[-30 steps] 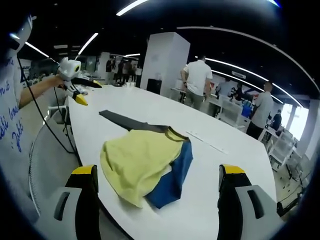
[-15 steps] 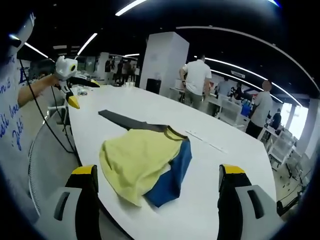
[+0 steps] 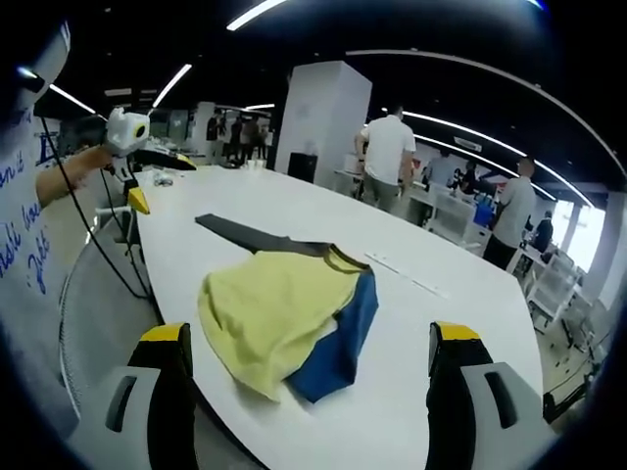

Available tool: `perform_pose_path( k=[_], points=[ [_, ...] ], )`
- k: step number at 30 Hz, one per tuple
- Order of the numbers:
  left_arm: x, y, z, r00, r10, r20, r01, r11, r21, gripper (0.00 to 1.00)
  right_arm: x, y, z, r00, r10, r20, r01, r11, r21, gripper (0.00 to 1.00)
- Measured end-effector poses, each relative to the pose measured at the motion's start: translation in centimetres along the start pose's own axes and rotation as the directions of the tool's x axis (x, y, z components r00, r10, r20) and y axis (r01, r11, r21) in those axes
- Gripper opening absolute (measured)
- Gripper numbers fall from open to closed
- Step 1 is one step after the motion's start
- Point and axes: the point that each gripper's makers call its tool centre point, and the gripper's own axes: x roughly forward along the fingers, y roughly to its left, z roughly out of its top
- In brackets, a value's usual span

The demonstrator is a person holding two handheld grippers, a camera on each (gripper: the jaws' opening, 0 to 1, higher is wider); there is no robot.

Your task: Fold the garment on the visible template until the final outline fits inside the template.

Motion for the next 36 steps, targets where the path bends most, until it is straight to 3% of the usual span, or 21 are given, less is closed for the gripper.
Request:
perform_pose_path(
  k=[8, 15, 24, 26, 36],
  points=[
    [-0.5, -1.2, -0.6, 0.999, -0.026, -0.025, 0.025, 0.999, -0.026, 1.00, -0.2, 0.1, 0.0, 1.000, -0.001, 0.004, 0.001, 1.000, 0.004, 1.00],
    [-0.6, -2.0, -0.6, 0.999, -0.042, -0.013, 0.041, 0.997, -0.062, 1.00, -0.4, 0.3, -0.1, 1.000, 0.003, 0.011, -0.003, 1.000, 0.028, 1.00],
    [-0.3, -1.7, -0.7, 1.000, -0.028, -0.014, 0.027, 0.997, -0.072, 1.00, -0.3, 0.1, -1.0, 1.000, -0.004, -0.004, 0.004, 0.998, 0.059, 1.00],
    [-0.2, -1.4, -0.9, 1.000, -0.030, -0.006, 0.029, 0.994, -0.110, 1.00, -0.2, 0.0, -1.4, 1.000, -0.011, -0.014, 0.012, 0.998, 0.063, 1.00],
    [0.0, -1.7, -1.0, 0.999, -0.039, -0.014, 0.037, 0.994, -0.102, 1.00, 0.1, -0.2, -2.1, 0.999, -0.014, -0.030, 0.017, 0.996, 0.087, 1.00]
  ],
)
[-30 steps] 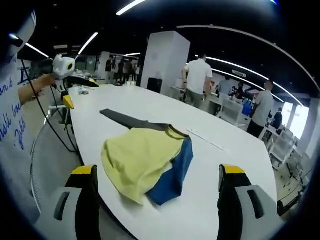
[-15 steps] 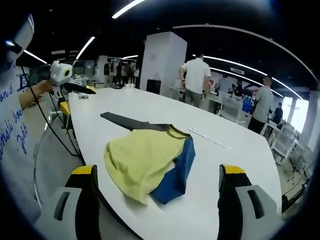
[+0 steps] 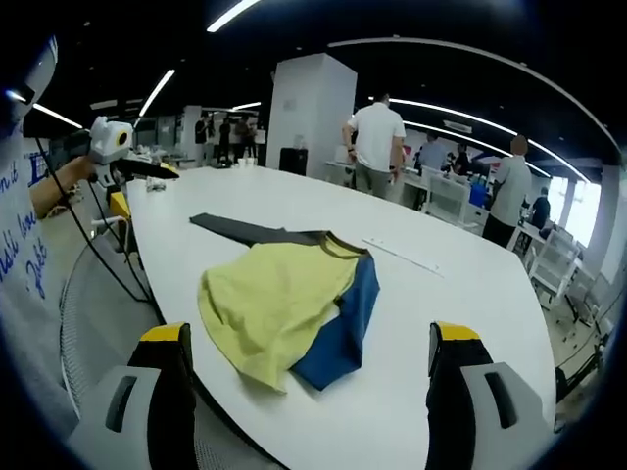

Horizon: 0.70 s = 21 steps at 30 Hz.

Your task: Fold the garment on the visible template until the final outline fits inside the template.

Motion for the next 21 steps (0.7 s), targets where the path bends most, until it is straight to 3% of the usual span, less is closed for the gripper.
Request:
perform_pose_path(
  k=[21],
  points=[
    [-0.4, -0.1, 0.1, 1.000, 0.019, -0.001, -0.019, 1.000, 0.004, 1.00, 1.5, -0.8, -1.8, 0.999, -0.004, -0.052, 0.006, 0.999, 0.033, 0.86]
  ],
)
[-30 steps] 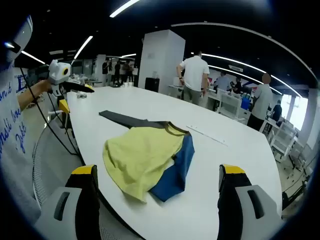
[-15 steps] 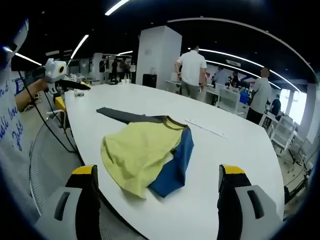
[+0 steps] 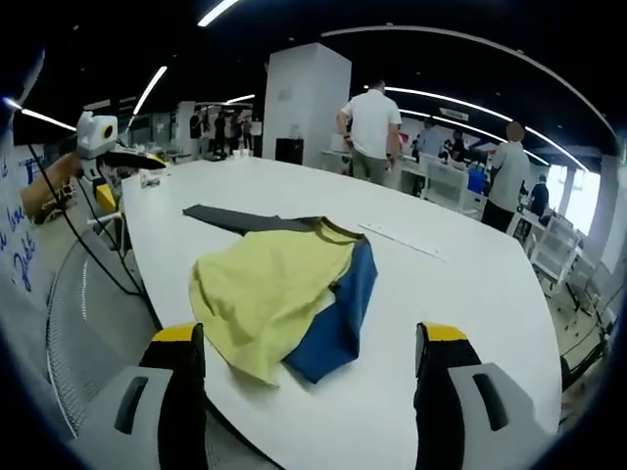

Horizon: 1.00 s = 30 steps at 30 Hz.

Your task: Fold the garment on the visible template until the final outline fits inside the template.

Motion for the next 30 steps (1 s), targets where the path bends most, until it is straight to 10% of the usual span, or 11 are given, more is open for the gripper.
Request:
perform_pose_path(
  k=[30],
  points=[
    [-0.7, -0.6, 0.0, 1.000, 0.025, -0.008, -0.025, 1.000, -0.003, 0.99, 3.4, -1.5, -5.8, 0.996, 0.007, -0.084, 0.004, 0.991, 0.135, 0.39]
  ],
)
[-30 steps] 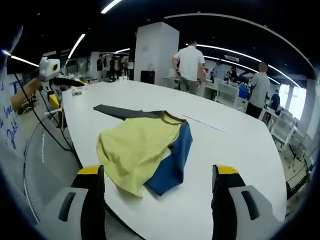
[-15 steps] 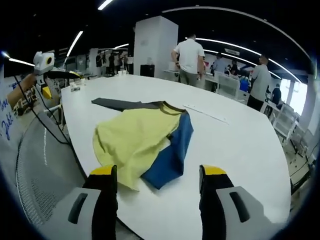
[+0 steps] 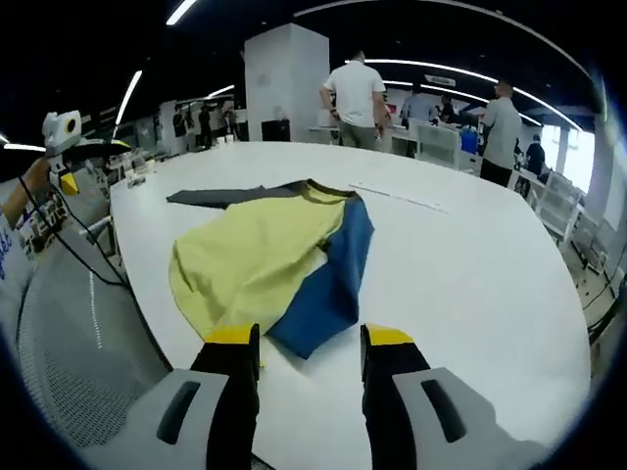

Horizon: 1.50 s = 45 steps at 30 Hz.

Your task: Fold the garment on the visible template until the final outline fits inside the template.

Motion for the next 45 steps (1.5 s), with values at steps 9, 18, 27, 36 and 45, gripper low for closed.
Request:
perform_pose_path(
  k=[9, 18, 27, 36, 45],
  points=[
    [0.0, -0.8, -0.2, 1.000, -0.018, -0.013, 0.018, 1.000, 0.005, 0.99, 1.5, -0.1, -1.4, 1.000, 0.008, -0.029, -0.007, 0.999, 0.036, 0.28],
    [-0.3, -1.0, -0.3, 1.000, -0.023, -0.013, 0.023, 1.000, -0.007, 1.00, 3.0, -0.2, -2.6, 0.998, 0.015, -0.066, -0.010, 0.997, 0.075, 0.24],
    [-0.4, -0.9, -0.4, 1.000, -0.010, -0.017, 0.010, 1.000, -0.015, 0.99, 4.3, 0.2, -4.0, 0.993, 0.032, -0.110, -0.021, 0.995, 0.102, 0.20],
    [-0.9, -0.8, -0.4, 1.000, 0.005, -0.016, -0.006, 1.000, -0.028, 0.98, 5.2, 0.2, -4.6, 0.990, 0.048, -0.130, -0.034, 0.994, 0.106, 0.14],
    [-1.3, -1.1, -0.7, 1.000, 0.018, -0.024, -0.019, 0.999, -0.045, 0.98, 5.9, 0.5, -5.3, 0.985, 0.079, -0.152, -0.061, 0.991, 0.117, 0.09]
  ],
)
